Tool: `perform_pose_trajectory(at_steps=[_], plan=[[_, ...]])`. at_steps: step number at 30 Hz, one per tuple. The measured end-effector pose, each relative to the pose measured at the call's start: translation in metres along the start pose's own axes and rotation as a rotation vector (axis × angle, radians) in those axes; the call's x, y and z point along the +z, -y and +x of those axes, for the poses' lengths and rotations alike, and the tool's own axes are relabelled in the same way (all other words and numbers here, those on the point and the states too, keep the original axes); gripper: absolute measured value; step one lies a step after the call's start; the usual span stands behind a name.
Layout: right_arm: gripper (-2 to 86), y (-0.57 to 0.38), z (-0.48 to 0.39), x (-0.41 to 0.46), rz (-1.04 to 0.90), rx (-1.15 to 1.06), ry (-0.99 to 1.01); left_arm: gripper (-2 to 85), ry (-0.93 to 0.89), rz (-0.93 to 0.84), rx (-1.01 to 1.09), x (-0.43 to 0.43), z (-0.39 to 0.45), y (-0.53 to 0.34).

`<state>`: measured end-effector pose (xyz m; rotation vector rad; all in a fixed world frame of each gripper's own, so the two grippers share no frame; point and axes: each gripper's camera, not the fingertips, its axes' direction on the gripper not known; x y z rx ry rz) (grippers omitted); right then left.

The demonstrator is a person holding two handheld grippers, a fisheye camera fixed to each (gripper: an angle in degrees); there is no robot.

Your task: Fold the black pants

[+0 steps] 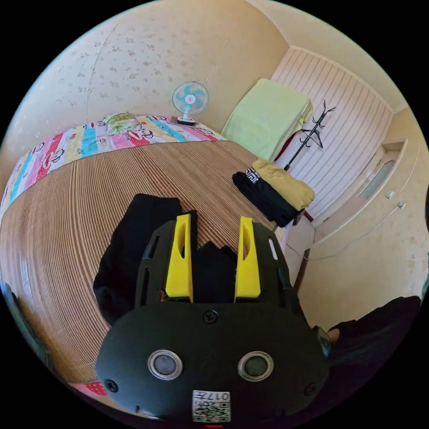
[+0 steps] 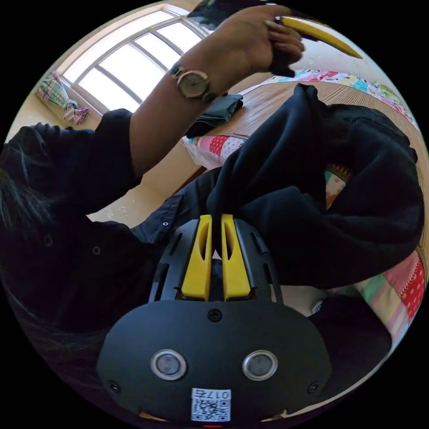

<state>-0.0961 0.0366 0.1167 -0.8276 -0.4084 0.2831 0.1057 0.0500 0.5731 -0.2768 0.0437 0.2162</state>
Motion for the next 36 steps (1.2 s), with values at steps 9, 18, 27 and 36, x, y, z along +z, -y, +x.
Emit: perform_pose_trajectory(at_steps=[9,18,27,36], plan=[[1.8,-0.009,0.016,-0.051,0.025,0.022,0.001,11.4,0.255,-0.274,-0.084,0.126,-0.038,-0.013],[14.5,-0.037,0.129,-0.196,0.562,0.391,-0.148,4.9,-0.361,0.174,-0.278,-0.083,-0.068,-0.094],[19.6,0.008,0.225,-0.149,0.53,0.715,-0.087,4.6,-0.512,0.491,-0.128,-0.307,-0.017,-0.147],[4.4,0.018,0.076,-0.183,0.881,0.209,0.195,4.7,-0.508,0.885,0.082,-0.54,0.002,-0.189]])
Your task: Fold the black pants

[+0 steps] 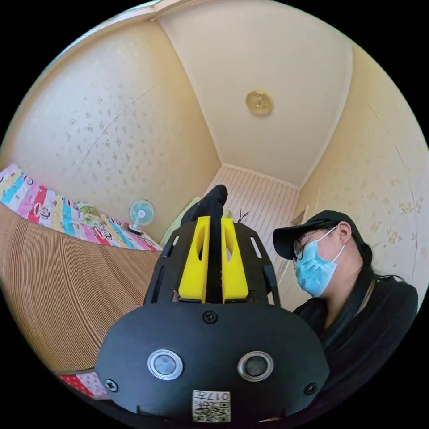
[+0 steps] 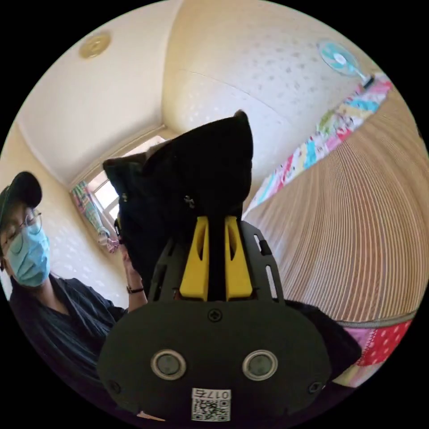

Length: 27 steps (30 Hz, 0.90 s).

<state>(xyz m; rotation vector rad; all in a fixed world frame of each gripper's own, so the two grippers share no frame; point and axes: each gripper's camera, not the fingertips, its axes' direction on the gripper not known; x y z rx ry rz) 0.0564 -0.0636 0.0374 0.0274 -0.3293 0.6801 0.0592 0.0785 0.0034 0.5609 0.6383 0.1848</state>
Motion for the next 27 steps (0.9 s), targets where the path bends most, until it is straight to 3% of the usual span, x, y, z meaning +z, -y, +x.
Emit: perform_pose_trajectory(at_steps=[4,7,9,13,15,19,23,27], plan=[[3.7,0.032,-0.14,-0.054,0.179,-0.323,-0.013,4.7,0.128,0.071,0.095,-0.034,0.028,0.073],[3.9,0.064,-0.243,-0.053,0.226,-0.487,-0.15,4.6,0.253,0.073,0.111,-0.016,0.005,0.141],[4.9,0.105,-0.291,-0.022,0.26,-0.591,-0.343,4.6,0.37,0.043,0.077,0.017,-0.038,0.198],[8.9,0.266,-0.28,0.08,0.22,-0.548,-0.576,5.9,0.725,-0.067,-0.104,0.104,-0.203,0.317],[11.7,0.377,-0.221,0.142,0.069,-0.303,-0.681,8.3,0.769,-0.165,-0.19,0.115,-0.252,0.317],[12.6,0.377,-0.162,0.175,-0.041,-0.253,-0.744,11.3,0.617,-0.416,-0.207,0.134,-0.318,0.221],[12.2,0.26,-0.07,0.202,-0.338,-0.344,-0.662,12.5,0.494,-0.785,-0.329,0.159,-0.373,0.035],[12.3,0.106,0.024,0.191,-0.53,-0.206,-0.66,13.3,0.279,-0.943,-0.419,0.182,-0.354,-0.112]])
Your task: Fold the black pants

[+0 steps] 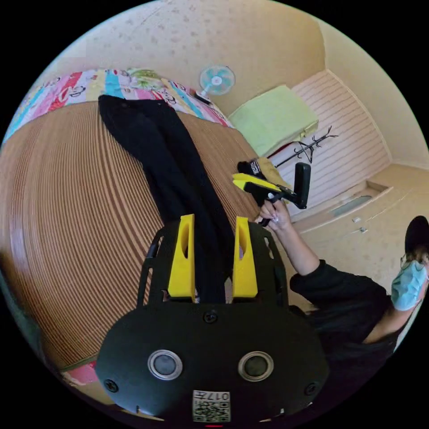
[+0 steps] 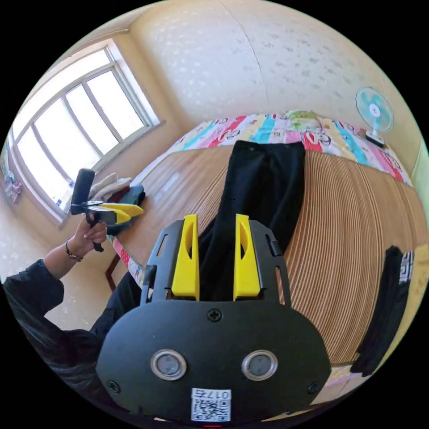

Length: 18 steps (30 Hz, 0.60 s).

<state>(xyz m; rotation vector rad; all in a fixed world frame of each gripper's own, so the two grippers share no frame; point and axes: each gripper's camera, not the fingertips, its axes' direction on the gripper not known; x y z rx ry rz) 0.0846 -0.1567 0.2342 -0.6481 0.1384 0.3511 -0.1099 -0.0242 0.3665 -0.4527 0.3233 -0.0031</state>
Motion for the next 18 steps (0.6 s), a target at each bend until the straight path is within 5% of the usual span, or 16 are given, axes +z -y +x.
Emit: perform_pose_trajectory(at_steps=[5,8,9,11,12,14,18], plan=[[12.5,-0.135,0.0,0.024,0.006,0.188,-0.025,15.6,0.174,-0.079,-0.045,0.104,0.036,-0.075],[12.6,-0.191,-0.01,0.002,0.088,0.332,-0.112,6.1,0.333,0.005,-0.106,0.086,0.033,-0.084],[12.7,-0.206,-0.013,-0.005,0.105,0.379,-0.136,3.3,0.254,0.026,-0.151,0.073,0.022,-0.085],[12.8,-0.224,-0.015,-0.015,0.105,0.442,-0.153,2.0,-0.207,0.245,-0.365,0.0,-0.035,-0.119],[12.8,-0.233,-0.013,-0.023,0.104,0.472,-0.128,1.8,-0.261,0.298,-0.388,-0.017,-0.046,-0.131],[12.8,-0.243,-0.009,-0.034,0.112,0.504,-0.044,1.3,-0.242,0.483,-0.439,-0.086,-0.073,-0.192],[12.9,-0.249,0.002,-0.047,0.066,0.487,0.063,1.9,-0.071,0.499,-0.51,-0.135,-0.098,-0.268]])
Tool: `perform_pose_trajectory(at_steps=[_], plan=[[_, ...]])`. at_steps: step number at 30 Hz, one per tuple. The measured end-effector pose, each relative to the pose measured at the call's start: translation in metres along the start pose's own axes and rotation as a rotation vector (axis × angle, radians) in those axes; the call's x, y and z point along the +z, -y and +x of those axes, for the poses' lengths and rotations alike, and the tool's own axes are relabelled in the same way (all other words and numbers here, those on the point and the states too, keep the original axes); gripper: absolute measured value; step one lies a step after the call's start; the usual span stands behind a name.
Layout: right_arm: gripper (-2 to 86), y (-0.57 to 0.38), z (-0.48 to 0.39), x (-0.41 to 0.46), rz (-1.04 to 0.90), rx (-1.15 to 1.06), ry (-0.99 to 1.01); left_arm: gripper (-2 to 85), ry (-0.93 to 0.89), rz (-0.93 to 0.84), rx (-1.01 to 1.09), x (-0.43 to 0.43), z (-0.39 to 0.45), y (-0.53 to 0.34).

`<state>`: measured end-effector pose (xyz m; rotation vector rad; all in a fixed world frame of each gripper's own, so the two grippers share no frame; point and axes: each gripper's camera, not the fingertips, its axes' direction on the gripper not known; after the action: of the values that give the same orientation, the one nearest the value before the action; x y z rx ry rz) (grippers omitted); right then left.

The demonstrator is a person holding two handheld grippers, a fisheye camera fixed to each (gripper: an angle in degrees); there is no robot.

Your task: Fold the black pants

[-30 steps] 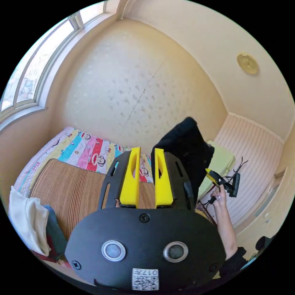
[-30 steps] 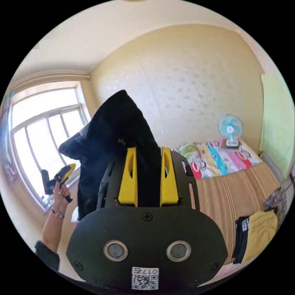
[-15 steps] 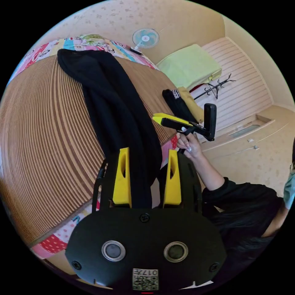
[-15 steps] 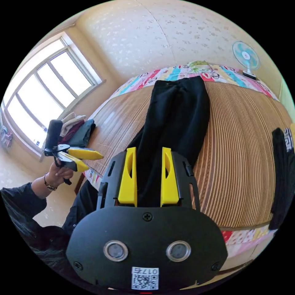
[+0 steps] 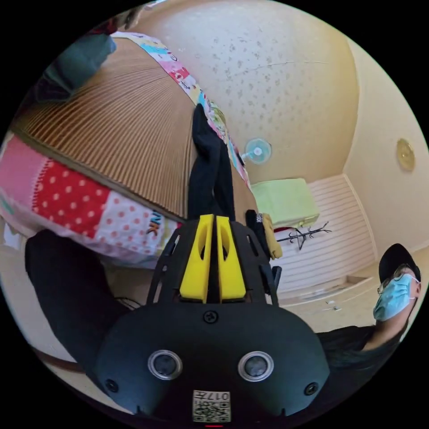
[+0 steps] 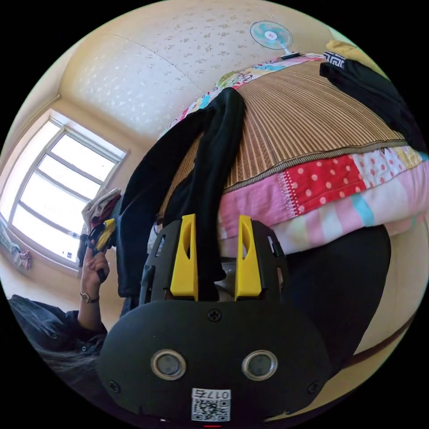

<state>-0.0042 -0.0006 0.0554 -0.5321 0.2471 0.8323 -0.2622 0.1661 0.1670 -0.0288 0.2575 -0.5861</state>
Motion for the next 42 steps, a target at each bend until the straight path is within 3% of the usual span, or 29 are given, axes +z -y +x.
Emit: perform_pose_trajectory(at_steps=[4,10,13,17,19,22,24,27,31,35,37,39,41,42], plan=[[12.4,0.01,0.002,0.01,-0.118,-0.031,0.1,11.8,0.075,-0.08,-0.02,-0.019,-0.032,-0.024],[6.7,0.021,-0.011,0.017,-0.207,-0.05,0.04,14.0,0.232,-0.195,0.067,0.018,-0.032,-0.018],[4.1,0.032,-0.022,0.012,-0.344,-0.119,0.117,14.4,0.202,-0.229,0.04,0.03,-0.04,-0.01],[3.6,0.046,-0.053,-0.116,-0.076,-0.346,0.352,14.0,0.233,-0.249,0.075,0.027,-0.04,-0.016],[3.6,0.056,-0.043,-0.156,-0.039,-0.356,0.317,8.4,0.271,-0.282,0.052,0.032,-0.045,-0.025],[4.1,0.072,-0.003,-0.162,-0.158,-0.201,-0.073,1.3,0.071,-0.35,0.053,0.032,-0.043,-0.044],[4.9,0.07,0.018,-0.146,-0.267,-0.143,-0.252,0.7,0.099,-0.372,0.025,0.026,-0.046,-0.057],[8.9,0.062,0.037,-0.153,-0.21,-0.038,-0.167,0.7,0.284,-0.438,-0.052,0.017,-0.06,-0.071],[12.0,0.049,0.044,-0.169,-0.156,-0.02,-0.103,4.5,0.196,-0.396,-0.036,-0.015,-0.047,-0.092],[5.5,0.048,0.037,-0.186,-0.306,-0.07,-0.15,7.2,0.066,-0.299,0.053,-0.051,-0.008,-0.097],[4.2,0.05,0.031,-0.201,-0.388,-0.119,0.036,7.8,0.012,-0.289,0.114,-0.058,0.013,-0.094],[3.4,0.047,0.016,-0.242,-0.282,-0.251,0.48,8.4,-0.018,-0.297,0.157,-0.061,0.031,-0.092],[3.1,0.044,0.023,-0.252,-0.289,-0.22,0.555,9.7,-0.024,-0.311,0.205,-0.057,0.051,-0.092],[2.9,0.04,0.035,-0.242,-0.396,-0.151,0.451,9.8,-0.021,-0.317,0.214,-0.055,0.055,-0.093]])
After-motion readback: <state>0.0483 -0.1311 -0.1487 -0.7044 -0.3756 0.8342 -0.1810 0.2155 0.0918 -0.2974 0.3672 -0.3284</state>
